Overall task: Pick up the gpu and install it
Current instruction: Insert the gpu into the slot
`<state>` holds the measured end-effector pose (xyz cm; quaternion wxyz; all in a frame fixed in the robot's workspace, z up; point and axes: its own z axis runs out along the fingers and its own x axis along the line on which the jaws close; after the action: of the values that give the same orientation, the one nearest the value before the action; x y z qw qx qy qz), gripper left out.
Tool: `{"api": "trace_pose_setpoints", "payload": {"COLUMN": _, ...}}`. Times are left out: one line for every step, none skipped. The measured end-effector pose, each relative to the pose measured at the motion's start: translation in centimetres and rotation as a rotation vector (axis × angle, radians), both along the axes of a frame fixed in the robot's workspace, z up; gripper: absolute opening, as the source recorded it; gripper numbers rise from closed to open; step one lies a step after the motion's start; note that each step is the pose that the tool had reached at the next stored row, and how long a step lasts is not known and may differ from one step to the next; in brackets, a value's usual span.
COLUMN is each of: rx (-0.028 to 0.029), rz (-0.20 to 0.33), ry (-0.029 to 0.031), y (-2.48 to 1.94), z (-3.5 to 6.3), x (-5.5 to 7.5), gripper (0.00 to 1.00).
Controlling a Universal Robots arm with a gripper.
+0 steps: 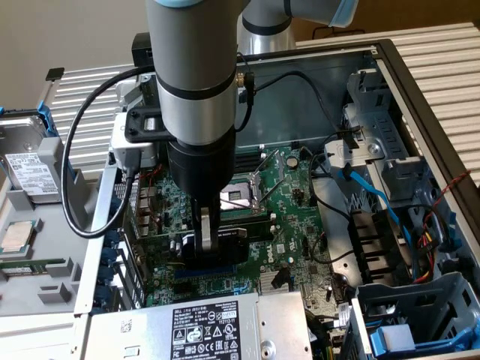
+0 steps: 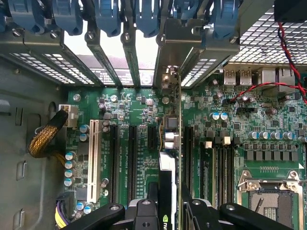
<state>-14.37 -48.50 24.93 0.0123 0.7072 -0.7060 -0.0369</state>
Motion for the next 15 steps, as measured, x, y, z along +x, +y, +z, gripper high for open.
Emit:
{"api": "trace_pose_setpoints", "payload": {"rx": 0.0, "rz": 0.0, "ry": 0.0, "y": 0.0, "z": 0.0, "x": 0.0, "gripper": 0.27}}
{"api": "trace_pose_setpoints", "payload": {"rx": 0.0, "rz": 0.0, "ry": 0.0, "y": 0.0, "z": 0.0, "x": 0.0, "gripper": 0.27}}
{"api": "trace_pose_setpoints", "payload": {"rx": 0.0, "rz": 0.0, "ry": -0.0003, "y": 0.0, "z": 0.0, "x": 0.0, "gripper": 0.27}}
{"api": "trace_pose_setpoints", "payload": {"rx": -0.0001, "rz": 0.0, "ry": -0.0008, "y": 0.0, "z": 0.0, "x": 0.0, "gripper": 0.27}}
{"api": "trace_pose_setpoints", "payload": {"rx": -0.0001, "rz": 0.0, "ry": -0.0014, "y": 0.0, "z": -0.01, "x": 0.0, "gripper": 0.27}}
{"api": "trace_pose_setpoints", "payload": {"rx": -0.0001, "rz": 0.0, "ry": -0.0019, "y": 0.0, "z": -0.02, "x": 0.0, "gripper": 0.27}}
{"api": "trace_pose_setpoints", "payload": {"rx": -0.0001, "rz": 0.0, "ry": -0.0024, "y": 0.0, "z": -0.02, "x": 0.0, "gripper": 0.27}}
{"api": "trace_pose_setpoints", "payload": {"rx": -0.0001, "rz": 0.0, "ry": -0.0032, "y": 0.0, "z": -0.03, "x": 0.0, "gripper": 0.27}}
{"api": "trace_pose_setpoints", "payload": {"rx": -0.0001, "rz": 0.0, "ry": -0.0038, "y": 0.0, "z": -0.04, "x": 0.0, "gripper": 0.27}}
{"api": "trace_pose_setpoints", "payload": {"rx": -0.0001, "rz": 0.001, "ry": -0.0046, "y": 0.0, "z": -0.05, "x": 0.0, "gripper": 0.27}}
{"api": "trace_pose_setpoints", "payload": {"rx": 0.0, "rz": 0.001, "ry": -0.0055, "y": 0.0, "z": -0.06, "x": -0.01, "gripper": 0.27}}
{"api": "trace_pose_setpoints", "payload": {"rx": -0.0001, "rz": 0.001, "ry": -0.0056, "y": 0.0, "z": -0.07, "x": 0.0, "gripper": 0.27}}
{"api": "trace_pose_setpoints", "payload": {"rx": -0.0001, "rz": 0.001, "ry": -0.0057, "y": 0.0, "z": -0.07, "x": 0.0, "gripper": 0.27}}
{"api": "trace_pose_setpoints", "payload": {"rx": 0.0, "rz": 0.001, "ry": -0.0058, "y": 0.0, "z": -0.07, "x": 0.0, "gripper": 0.27}}
{"api": "trace_pose_setpoints", "payload": {"rx": 0.0001, "rz": 0.001, "ry": -0.0058, "y": 0.0, "z": -0.07, "x": 0.0, "gripper": 0.27}}
